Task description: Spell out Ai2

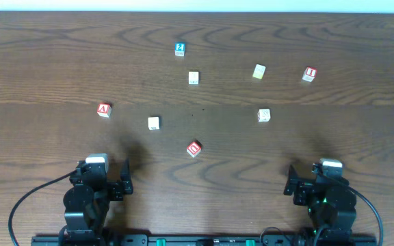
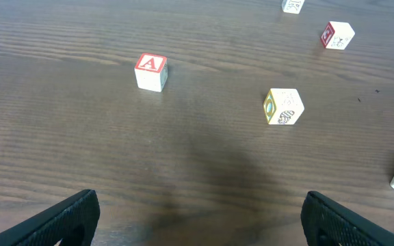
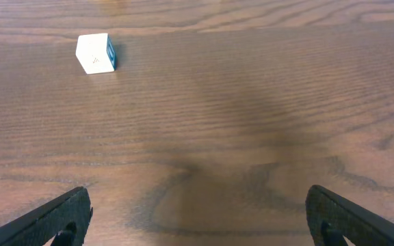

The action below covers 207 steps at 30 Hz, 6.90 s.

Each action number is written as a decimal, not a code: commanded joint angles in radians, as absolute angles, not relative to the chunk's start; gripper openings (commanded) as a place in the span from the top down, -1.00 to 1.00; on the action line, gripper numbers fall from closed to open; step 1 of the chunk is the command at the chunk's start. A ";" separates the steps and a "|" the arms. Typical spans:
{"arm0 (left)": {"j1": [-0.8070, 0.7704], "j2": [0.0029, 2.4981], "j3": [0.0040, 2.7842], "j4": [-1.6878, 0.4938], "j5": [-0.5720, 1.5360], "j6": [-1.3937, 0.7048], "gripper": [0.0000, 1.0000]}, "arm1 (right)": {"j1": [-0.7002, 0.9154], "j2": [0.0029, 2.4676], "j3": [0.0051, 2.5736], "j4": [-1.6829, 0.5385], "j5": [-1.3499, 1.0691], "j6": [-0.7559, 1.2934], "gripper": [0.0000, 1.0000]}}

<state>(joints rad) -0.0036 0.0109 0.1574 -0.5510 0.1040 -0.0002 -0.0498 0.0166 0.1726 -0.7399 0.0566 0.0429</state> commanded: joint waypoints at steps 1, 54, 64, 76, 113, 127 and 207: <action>0.000 0.004 0.147 -0.548 0.097 -0.002 -0.91 | -0.059 0.006 0.161 -0.740 0.063 0.028 -0.99; 0.000 0.004 0.147 -0.549 0.097 -0.002 -0.90 | -0.060 1.481 0.964 0.665 -0.005 0.165 -0.99; 0.000 0.004 0.147 -0.548 0.097 -0.002 -0.91 | -0.072 1.789 1.461 0.126 -0.004 0.184 -0.99; 0.000 0.004 0.147 -0.548 0.097 -0.002 -0.91 | -0.098 2.074 1.730 -0.266 -0.028 0.322 -0.98; 0.000 0.004 0.147 -0.548 0.097 -0.002 -0.91 | -0.129 2.244 1.729 -0.647 0.078 0.383 -0.87; 0.000 0.004 0.147 -0.548 0.097 -0.002 -0.91 | -0.135 2.278 1.730 -0.628 0.071 0.389 -0.48; 0.000 0.004 0.147 -0.548 0.097 -0.002 -0.91 | 0.561 2.278 1.950 -0.937 0.046 0.548 0.98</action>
